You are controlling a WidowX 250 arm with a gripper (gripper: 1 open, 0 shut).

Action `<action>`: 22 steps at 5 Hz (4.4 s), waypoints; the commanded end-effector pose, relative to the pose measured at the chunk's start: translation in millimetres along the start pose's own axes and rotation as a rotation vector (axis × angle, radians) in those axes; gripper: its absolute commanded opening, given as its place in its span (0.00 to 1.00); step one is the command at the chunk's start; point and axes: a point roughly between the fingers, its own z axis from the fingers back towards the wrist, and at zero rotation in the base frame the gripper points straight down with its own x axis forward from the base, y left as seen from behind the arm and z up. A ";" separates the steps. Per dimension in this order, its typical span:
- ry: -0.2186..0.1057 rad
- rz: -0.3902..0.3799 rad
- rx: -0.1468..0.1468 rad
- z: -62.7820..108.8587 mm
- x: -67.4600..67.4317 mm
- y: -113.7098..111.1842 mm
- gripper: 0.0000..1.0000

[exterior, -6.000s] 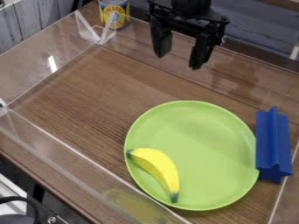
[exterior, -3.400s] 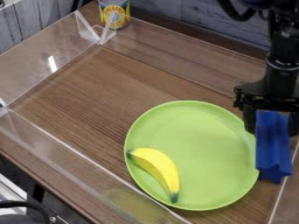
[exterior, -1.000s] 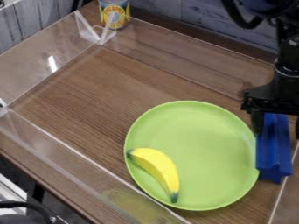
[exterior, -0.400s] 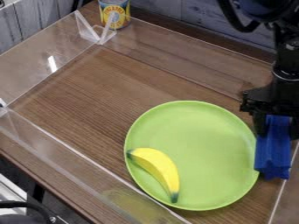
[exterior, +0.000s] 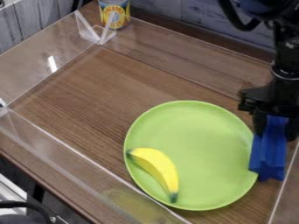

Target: Put the blue object in the green plate

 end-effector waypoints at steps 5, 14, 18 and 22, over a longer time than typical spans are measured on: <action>-0.148 -0.035 -0.098 85.8 19.1 -5.0 0.00; -0.157 -0.108 -0.091 55.7 -52.3 4.0 0.00; -0.158 -0.097 -0.074 39.4 -58.0 10.1 0.00; -0.175 -0.076 -0.043 30.5 -54.4 14.1 0.00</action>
